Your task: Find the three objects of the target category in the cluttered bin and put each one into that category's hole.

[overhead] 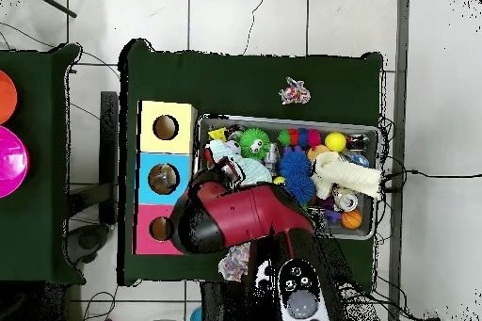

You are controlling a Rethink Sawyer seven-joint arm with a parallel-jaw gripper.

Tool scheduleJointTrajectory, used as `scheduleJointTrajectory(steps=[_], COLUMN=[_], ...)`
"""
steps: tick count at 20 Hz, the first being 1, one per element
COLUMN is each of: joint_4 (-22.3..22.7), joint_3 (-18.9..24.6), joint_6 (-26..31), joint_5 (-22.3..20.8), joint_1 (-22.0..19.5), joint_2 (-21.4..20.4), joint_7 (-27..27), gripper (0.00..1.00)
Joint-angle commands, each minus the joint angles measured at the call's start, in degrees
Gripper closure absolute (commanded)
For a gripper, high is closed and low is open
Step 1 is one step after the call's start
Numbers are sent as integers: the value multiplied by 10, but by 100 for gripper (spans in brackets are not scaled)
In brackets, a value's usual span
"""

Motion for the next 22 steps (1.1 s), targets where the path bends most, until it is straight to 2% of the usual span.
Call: scheduleJointTrajectory(steps=[1,9,12,15,22], joint_4=[34,34,42,36,28], joint_3=[-6,-7,-4,1,-15], joint_6=[-23,-33,-45,-35,-36], joint_5=[-7,-2,13,8,7], joint_1=[-23,-26,-40,-44,-28], joint_2=[43,49,60,67,78], joint_7=[86,90,106,94,104], gripper=[0,0,0,0,0])
